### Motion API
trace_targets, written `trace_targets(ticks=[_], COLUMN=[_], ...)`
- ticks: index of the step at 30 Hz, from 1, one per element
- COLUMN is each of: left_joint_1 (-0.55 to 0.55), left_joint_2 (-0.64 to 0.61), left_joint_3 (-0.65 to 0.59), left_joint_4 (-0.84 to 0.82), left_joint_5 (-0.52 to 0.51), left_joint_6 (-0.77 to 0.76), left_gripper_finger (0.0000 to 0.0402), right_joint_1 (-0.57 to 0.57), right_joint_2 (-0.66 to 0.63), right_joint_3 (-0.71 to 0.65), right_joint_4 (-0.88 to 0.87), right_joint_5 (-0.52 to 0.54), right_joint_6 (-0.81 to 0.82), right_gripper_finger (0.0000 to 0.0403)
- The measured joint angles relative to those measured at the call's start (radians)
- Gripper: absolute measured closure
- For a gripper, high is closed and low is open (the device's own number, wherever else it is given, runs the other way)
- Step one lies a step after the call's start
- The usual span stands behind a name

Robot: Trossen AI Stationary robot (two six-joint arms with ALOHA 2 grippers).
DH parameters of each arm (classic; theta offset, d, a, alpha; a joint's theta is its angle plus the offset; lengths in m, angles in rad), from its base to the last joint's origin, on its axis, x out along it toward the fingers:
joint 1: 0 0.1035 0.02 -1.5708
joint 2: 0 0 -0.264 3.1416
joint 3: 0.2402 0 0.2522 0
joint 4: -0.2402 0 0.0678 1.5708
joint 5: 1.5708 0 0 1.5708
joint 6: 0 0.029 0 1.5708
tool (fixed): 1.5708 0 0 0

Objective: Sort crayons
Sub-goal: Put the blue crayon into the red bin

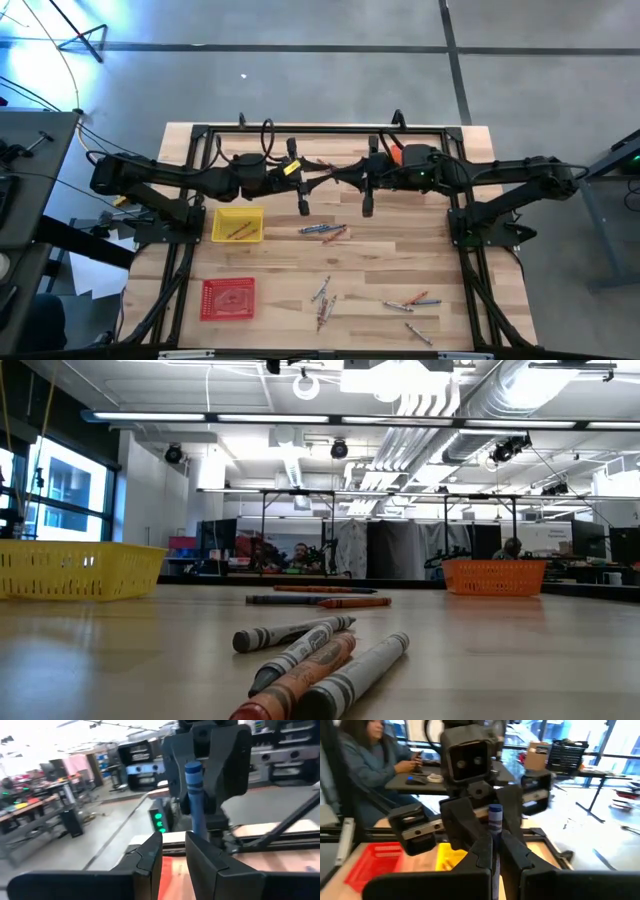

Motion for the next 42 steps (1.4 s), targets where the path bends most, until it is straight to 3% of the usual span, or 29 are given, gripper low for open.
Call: trace_targets(ticks=[7,16,34,42], left_joint_1=[0.000,-0.001,0.000,0.000], left_joint_2=[0.000,0.000,0.000,0.000], left_joint_3=[0.000,0.000,0.000,0.000], left_joint_4=[-0.004,0.002,0.010,0.010], left_joint_5=[-0.041,0.092,0.098,0.112], left_joint_6=[0.033,-0.032,-0.014,0.052], left_gripper_finger=[0.0328,0.0328,0.0327,0.0291], right_joint_1=[-0.003,-0.004,-0.001,0.021], right_joint_2=[-0.032,-0.025,-0.025,-0.025], right_joint_3=[0.000,0.000,0.000,0.000], right_joint_4=[-0.039,-0.035,-0.025,-0.020], right_joint_5=[0.055,0.060,0.059,0.046], right_joint_6=[-0.003,-0.011,-0.003,-0.011], right_gripper_finger=[0.0402,0.0402,0.0402,0.0402])
